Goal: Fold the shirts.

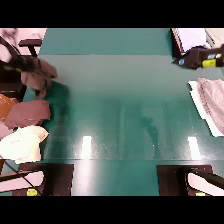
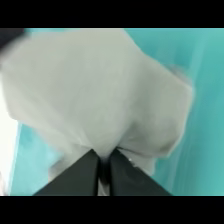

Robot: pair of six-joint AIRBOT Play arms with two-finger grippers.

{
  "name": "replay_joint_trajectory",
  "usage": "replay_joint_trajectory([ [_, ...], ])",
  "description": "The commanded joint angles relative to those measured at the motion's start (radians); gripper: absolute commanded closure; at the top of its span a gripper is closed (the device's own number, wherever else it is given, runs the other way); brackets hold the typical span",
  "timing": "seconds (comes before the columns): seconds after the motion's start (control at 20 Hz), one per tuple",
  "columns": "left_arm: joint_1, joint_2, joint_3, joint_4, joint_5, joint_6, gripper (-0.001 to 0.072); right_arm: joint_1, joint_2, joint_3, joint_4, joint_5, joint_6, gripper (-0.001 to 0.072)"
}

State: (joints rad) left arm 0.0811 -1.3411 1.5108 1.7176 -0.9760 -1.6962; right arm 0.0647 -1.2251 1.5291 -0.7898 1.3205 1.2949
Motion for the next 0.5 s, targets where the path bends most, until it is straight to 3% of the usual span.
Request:
replay_joint_trajectory([
  [0.0,-0.037,0.18,0.153,-0.027,-0.03,0.059,0.0686,0.0,0.002,0.161,0.01,-0.02,0.006,0.069],
  [0.25,-0.294,0.362,0.228,-0.027,-0.091,0.1,0.0687,0.0,0.002,0.374,-0.042,-0.074,0.006,0.069],
  [0.45,-0.56,0.287,0.227,-0.027,-0.25,0.1,0.0686,0.0,0.001,0.468,-0.077,-0.061,0.006,0.069],
])
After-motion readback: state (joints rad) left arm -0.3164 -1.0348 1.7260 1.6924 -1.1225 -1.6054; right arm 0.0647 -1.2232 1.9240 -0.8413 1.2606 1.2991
